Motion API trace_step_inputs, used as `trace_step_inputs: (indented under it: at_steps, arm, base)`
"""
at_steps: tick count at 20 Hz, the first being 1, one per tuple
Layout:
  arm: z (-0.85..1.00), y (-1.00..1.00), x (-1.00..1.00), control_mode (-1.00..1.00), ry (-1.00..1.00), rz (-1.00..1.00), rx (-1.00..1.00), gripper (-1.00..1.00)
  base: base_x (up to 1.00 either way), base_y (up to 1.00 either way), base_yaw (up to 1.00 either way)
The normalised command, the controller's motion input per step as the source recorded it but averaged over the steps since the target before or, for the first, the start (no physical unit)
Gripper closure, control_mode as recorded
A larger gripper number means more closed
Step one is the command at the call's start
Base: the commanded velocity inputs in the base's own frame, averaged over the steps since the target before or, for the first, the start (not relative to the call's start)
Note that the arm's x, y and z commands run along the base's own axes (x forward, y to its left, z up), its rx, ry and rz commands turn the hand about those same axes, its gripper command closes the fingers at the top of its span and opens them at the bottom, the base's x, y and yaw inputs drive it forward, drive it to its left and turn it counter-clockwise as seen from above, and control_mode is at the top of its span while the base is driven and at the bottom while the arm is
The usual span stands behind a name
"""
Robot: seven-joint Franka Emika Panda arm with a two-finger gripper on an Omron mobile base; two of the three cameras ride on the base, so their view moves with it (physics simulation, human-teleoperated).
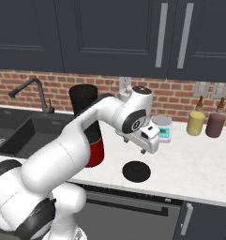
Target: Close the lid blender by securely placing the lid on top.
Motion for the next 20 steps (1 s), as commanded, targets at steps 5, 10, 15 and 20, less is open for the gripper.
trace_step_inputs:
  at_steps: [5,10,15,20]
  arm:
    - [-0.29,-0.21,0.0,-1.0,0.2,-0.2,0.0,-1.0]
    - [-0.35,0.0,0.0,-1.0,0.13,-0.11,0.0,-1.0]
    - [-0.29,0.0,0.0,-1.0,0.1,-0.06,0.0,-1.0]
    - [-0.25,0.0,0.0,-1.0,0.07,-0.03,0.0,-1.0]
  base:
    - [0.0,0.0,0.0]
    - [0.0,0.0,0.0]
    - [0.0,0.0,0.0]
    - [0.0,0.0,0.0]
